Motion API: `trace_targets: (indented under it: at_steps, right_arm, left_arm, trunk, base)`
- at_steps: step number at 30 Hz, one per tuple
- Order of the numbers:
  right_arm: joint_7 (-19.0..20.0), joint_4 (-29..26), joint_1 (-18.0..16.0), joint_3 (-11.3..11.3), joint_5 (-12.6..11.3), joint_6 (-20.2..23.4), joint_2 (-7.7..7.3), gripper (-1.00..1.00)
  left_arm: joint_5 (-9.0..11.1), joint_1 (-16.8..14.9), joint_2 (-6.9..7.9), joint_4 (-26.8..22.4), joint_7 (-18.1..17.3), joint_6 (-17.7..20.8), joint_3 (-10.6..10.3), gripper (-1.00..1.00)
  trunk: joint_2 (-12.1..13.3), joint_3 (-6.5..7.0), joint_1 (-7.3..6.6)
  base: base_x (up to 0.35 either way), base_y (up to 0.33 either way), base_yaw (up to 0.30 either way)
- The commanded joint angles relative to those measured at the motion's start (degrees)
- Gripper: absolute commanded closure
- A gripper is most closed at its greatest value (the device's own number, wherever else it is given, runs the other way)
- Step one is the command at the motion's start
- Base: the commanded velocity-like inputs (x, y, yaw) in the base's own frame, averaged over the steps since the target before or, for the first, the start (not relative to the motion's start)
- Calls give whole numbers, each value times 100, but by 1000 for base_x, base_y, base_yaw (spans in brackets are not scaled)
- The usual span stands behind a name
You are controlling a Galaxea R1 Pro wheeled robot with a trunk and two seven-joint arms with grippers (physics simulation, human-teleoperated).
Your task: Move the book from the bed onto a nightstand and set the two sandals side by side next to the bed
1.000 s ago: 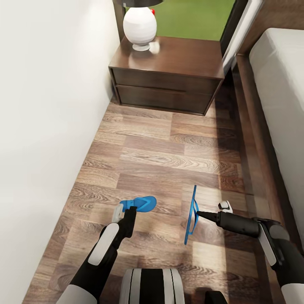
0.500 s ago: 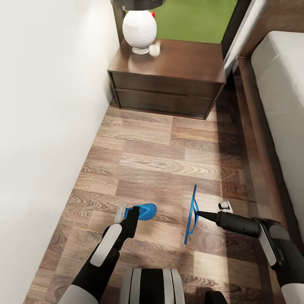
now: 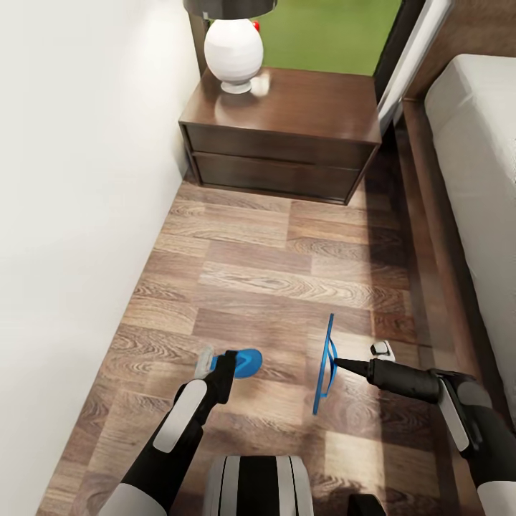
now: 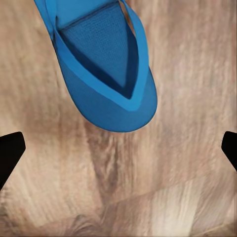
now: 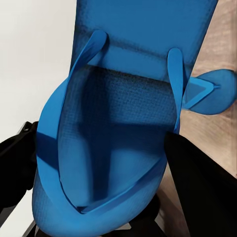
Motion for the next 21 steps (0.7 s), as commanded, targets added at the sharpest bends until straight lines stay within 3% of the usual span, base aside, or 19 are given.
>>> trace_targets:
  at_steps: [1,21]
  right_arm:
    - [4,1,-2,0,-20,40,-1,100]
    - [4,1,-2,0,-20,40,7,100]
  left_arm:
    - [26,-2,0,-8,25,-8,-1,-100]
    - [26,-2,0,-9,19,-16,-2,-100]
  trunk:
    - [-1,-3,0]
    - [-1,-3,0]
  base:
    - [65,-73,0]
    - [5,-6,0]
